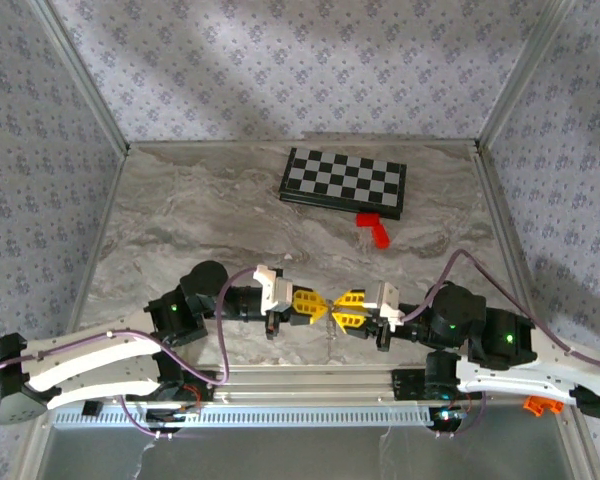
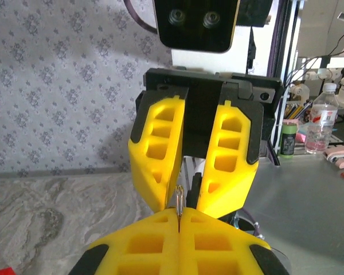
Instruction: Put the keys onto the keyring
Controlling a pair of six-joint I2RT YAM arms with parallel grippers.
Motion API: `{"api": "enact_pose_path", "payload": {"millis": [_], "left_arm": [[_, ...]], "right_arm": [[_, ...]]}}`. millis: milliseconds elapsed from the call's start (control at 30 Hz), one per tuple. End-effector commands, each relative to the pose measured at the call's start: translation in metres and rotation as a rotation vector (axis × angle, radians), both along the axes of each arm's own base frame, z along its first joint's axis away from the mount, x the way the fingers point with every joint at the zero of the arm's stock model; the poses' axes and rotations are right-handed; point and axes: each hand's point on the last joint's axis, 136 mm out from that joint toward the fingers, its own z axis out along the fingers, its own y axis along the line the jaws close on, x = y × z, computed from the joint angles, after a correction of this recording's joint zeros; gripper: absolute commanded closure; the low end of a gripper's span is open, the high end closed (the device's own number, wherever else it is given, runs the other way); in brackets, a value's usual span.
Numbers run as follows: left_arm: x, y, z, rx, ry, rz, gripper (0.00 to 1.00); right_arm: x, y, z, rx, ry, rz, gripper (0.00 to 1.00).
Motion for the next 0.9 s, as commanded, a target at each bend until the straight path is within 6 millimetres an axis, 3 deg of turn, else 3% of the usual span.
{"api": "enact_pose_path", "payload": {"millis": [0, 433, 700, 867], "left_arm": [[-0.009, 0.002, 0.024, -0.091, -0.015, -0.045, 1.0], [-0.012, -0.003, 0.019, -0.073, -0.005, -0.073, 1.0], [-0.014, -0.007, 0.02, -0.061, -0.005, -0.091, 1.0], [-0.014, -0.008, 0.018, -0.041, -0.006, -0.093, 1.0]], "right_arm": [[-0.002, -0.001, 0.004, 0.022, 0.002, 0.006, 0.76], [-0.004, -0.003, 0.007, 0.045, -0.002, 0.018, 0.77], [-0.001, -0.003, 0.007, 0.041, -0.007, 0.0, 0.87], [0.004, -0.005, 0.007, 0.032, -0.016, -0.031, 1.0]]}}
